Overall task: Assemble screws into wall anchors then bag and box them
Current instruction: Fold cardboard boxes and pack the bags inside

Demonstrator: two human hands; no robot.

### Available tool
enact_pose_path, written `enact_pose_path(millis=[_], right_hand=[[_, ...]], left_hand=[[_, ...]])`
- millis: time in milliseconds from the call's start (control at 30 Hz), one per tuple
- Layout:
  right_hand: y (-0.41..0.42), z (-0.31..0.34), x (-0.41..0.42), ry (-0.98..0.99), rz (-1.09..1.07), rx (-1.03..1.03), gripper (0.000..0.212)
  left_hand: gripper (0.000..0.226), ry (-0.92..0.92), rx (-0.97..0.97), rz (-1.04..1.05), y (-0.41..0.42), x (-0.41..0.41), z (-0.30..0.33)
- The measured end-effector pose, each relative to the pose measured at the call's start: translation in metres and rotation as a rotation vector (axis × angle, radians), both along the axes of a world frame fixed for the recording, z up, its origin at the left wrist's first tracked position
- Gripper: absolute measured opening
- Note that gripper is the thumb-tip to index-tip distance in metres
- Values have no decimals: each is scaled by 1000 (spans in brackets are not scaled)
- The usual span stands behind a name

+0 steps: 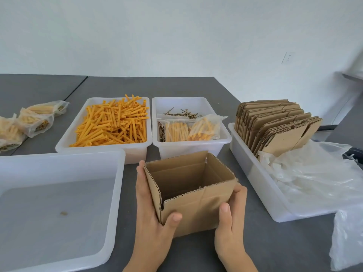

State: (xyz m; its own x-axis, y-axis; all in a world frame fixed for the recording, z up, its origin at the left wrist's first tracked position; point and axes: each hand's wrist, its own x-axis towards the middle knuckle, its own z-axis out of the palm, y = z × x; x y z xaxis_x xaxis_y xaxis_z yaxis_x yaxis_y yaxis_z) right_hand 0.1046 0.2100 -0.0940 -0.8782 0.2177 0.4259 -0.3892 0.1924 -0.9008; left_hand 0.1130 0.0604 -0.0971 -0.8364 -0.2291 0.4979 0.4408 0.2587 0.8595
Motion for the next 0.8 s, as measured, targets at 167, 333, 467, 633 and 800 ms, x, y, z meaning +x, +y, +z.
enact_pose_path(millis=[167,333,467,633,800], right_hand=[[-5,4,2,-18,70,-22,53],[-6,4,4,11,135,14,66],[-5,0,5,-63,105,5,64],[-6,-6,1,-102,74,-34,68],[-7,-7,-4,-46,64,-35,64]], left_hand=[[95,7,52,-23,0,5,4],[73,59,6,40,1,8,7],[66,74,-10,67,2,7,5],[62,82,-31,83,2,7,2],[62,78,-26,82,2,6,1]])
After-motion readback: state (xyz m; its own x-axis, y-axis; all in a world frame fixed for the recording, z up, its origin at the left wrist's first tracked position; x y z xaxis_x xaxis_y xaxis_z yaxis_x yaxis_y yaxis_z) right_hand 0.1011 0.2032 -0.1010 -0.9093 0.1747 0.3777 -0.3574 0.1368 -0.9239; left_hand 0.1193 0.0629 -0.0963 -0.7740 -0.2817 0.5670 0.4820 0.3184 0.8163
